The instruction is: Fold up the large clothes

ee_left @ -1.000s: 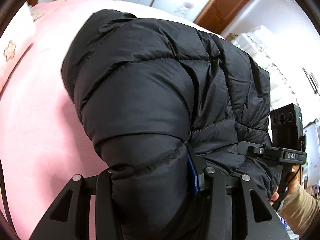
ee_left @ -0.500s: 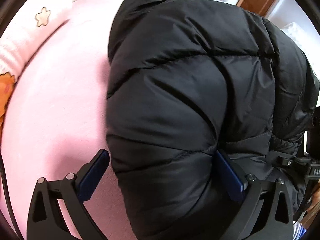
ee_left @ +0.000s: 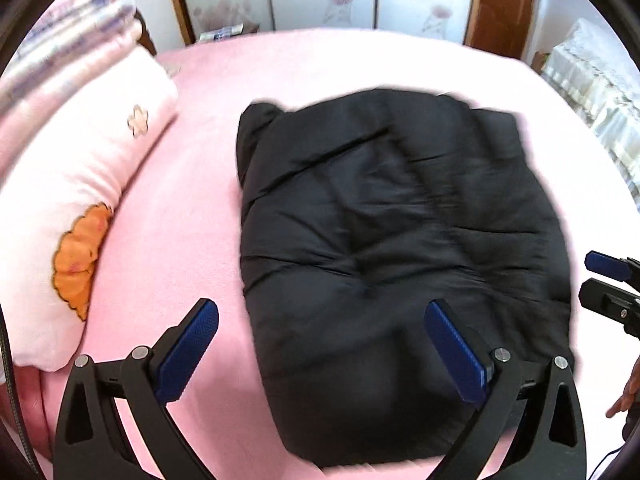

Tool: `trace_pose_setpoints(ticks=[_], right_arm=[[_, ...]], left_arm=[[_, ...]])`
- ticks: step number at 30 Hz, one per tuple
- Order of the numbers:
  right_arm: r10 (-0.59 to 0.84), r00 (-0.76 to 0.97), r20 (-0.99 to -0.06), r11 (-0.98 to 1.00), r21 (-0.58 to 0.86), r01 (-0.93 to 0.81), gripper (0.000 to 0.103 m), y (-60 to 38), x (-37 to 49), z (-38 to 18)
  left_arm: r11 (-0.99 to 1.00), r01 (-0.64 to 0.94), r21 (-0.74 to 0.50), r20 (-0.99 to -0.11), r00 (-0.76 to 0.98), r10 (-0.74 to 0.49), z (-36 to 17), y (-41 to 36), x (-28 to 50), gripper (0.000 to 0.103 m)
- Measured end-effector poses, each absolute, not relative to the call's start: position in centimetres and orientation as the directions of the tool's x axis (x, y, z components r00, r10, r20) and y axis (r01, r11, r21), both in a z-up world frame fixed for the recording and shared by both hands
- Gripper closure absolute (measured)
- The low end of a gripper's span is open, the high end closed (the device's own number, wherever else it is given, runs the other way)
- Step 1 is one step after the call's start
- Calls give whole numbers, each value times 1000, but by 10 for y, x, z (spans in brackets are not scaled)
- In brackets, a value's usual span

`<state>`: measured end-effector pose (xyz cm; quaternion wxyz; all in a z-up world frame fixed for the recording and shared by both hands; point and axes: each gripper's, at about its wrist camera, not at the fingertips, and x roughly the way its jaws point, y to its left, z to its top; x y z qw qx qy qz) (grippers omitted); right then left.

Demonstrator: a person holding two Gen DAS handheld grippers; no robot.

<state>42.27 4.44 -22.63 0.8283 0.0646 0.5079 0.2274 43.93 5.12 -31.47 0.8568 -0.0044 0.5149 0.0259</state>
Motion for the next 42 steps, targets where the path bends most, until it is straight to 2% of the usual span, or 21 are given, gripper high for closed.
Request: trace_pose_setpoints(ticks=[2, 5, 13, 22, 32, 42], right_arm=[[430, 411, -804, 896, 323, -305, 14, 31, 401, -206], [406, 452, -794, 910, 304, -283, 14, -8, 371, -186], [316, 492, -811, 945, 225, -238, 14, -38, 306, -127], [246, 533, -810, 969, 187, -164, 14, -98, 241, -74], [171, 592, -787, 985, 130, -112, 13, -155, 147, -17], [135, 660, -739, 990, 131, -57, 13, -195, 105, 8]], left_arm=[[999, -30, 16, -870, 492, 29, -288, 47, 411, 1], [1000, -12, -9, -859, 513, -1, -242, 119, 376, 1], [993, -9, -115, -855, 510, -94, -171, 60, 310, 1], [979, -82, -188, -840, 529, -117, -104, -2, 239, 1], [984, -69, -165, -814, 572, -96, -36, -71, 162, 1], [984, -91, -152, -808, 584, -70, -11, -105, 112, 1]])
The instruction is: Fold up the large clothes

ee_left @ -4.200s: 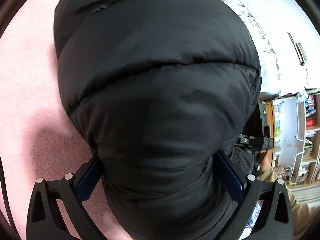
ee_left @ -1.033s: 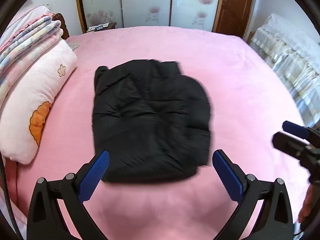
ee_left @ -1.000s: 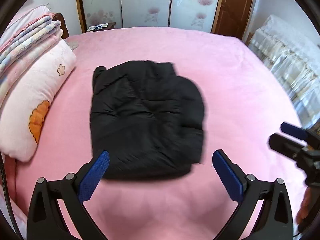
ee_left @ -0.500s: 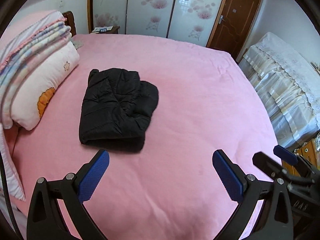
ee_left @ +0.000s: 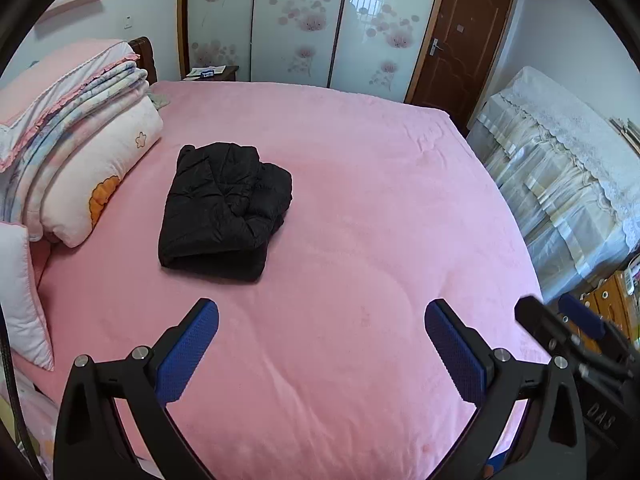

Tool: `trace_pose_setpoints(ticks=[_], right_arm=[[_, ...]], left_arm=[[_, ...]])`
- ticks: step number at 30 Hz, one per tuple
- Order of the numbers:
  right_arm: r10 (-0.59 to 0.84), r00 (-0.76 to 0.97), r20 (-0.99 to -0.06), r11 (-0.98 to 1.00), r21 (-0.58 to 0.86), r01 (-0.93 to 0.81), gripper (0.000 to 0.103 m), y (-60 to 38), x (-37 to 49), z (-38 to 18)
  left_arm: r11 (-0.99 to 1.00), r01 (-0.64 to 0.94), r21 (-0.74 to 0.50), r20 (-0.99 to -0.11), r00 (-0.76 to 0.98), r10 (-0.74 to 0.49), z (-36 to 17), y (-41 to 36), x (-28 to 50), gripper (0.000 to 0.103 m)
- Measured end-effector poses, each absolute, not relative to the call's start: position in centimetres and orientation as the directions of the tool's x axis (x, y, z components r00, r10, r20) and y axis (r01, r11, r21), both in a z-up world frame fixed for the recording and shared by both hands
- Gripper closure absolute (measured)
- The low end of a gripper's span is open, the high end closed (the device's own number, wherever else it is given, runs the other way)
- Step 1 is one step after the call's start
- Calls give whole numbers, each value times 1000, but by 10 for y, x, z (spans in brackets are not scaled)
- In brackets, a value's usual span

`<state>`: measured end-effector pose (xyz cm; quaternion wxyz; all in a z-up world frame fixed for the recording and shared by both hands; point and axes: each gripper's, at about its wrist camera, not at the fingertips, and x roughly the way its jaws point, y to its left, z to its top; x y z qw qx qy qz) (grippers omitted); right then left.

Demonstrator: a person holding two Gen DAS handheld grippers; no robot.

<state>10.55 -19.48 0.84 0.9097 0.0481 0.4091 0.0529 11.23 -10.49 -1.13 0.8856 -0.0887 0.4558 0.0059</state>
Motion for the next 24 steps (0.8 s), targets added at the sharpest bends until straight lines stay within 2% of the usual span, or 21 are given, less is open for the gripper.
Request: trace_pose_setpoints(ticks=[8, 24], right_arm=[[84, 672, -736, 996, 65, -53, 13, -206, 82, 1], [85, 653, -752, 996, 79, -39, 13, -229, 49, -8]], left_arm=[[985, -123, -120, -818, 574, -28, -15, -128, 87, 1], [988, -133, -78, -823, 568, 11, -11, -159, 54, 1]])
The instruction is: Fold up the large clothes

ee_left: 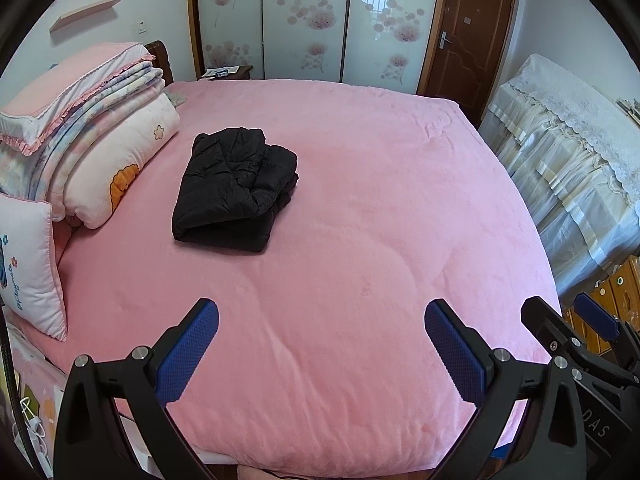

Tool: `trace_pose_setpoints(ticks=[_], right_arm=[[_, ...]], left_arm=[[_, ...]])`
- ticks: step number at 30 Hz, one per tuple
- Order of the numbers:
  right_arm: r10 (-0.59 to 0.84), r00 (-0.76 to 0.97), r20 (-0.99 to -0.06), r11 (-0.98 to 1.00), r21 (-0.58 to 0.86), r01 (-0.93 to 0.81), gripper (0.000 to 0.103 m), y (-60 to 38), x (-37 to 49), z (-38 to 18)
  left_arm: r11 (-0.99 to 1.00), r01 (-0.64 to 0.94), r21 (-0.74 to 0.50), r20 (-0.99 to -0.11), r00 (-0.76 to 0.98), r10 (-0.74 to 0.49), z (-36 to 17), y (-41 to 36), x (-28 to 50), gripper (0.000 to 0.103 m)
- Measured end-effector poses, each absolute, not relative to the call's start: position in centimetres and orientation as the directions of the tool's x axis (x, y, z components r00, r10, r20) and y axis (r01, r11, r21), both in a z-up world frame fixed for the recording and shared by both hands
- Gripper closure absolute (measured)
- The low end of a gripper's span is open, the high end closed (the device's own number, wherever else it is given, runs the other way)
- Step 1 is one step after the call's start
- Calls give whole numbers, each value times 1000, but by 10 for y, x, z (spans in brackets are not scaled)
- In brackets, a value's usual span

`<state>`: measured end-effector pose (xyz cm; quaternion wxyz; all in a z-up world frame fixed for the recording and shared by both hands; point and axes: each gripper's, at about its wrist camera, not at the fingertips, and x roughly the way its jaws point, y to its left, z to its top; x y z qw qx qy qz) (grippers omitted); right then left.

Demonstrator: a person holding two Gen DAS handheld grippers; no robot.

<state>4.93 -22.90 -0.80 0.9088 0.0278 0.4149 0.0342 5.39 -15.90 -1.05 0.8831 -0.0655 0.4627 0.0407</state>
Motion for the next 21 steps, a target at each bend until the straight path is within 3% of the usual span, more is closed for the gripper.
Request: trace_pose_setpoints(ticks=[21], right_arm=[[77, 635, -769, 996, 81, -22, 13, -247, 40, -13]], left_arm=[[993, -117, -31, -835, 549, 39, -19, -174, 48, 1]])
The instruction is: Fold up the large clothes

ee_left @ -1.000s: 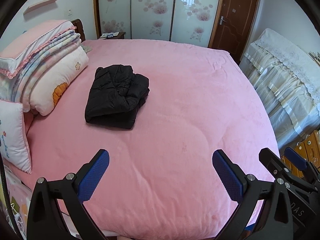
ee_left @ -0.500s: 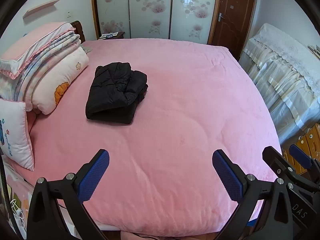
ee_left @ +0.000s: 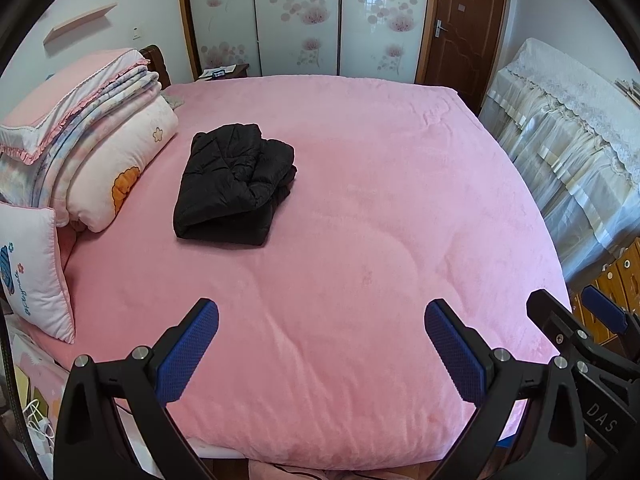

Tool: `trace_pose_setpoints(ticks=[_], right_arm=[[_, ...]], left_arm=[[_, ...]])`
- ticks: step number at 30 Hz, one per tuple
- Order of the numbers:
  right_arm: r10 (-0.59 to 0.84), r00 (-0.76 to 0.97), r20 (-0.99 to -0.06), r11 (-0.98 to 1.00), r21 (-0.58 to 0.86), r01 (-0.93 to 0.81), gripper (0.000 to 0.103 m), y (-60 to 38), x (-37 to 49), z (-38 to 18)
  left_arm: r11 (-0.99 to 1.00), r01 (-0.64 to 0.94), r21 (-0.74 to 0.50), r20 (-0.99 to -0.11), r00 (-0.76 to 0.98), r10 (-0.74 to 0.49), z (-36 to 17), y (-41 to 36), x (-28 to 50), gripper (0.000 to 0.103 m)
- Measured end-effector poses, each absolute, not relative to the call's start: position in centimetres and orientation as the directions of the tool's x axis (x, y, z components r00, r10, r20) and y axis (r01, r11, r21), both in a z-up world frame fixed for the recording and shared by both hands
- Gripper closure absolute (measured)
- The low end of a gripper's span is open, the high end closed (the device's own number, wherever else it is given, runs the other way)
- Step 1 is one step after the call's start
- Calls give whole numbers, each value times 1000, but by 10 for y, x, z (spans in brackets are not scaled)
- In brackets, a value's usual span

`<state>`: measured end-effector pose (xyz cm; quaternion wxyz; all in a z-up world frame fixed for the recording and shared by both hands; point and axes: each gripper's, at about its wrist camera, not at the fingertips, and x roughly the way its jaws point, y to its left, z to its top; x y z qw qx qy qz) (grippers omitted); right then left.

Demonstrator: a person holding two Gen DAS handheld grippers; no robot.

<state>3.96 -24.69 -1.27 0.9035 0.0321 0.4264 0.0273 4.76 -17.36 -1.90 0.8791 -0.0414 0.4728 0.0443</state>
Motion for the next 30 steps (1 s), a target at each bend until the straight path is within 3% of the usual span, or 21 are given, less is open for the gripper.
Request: trace_pose_setpoints(ticks=[30], right_arm=[[90, 620, -779, 995, 90, -31, 13, -257, 47, -19]], left_arm=[[993, -115, -19, -844, 534, 45, -21, -177, 51, 1]])
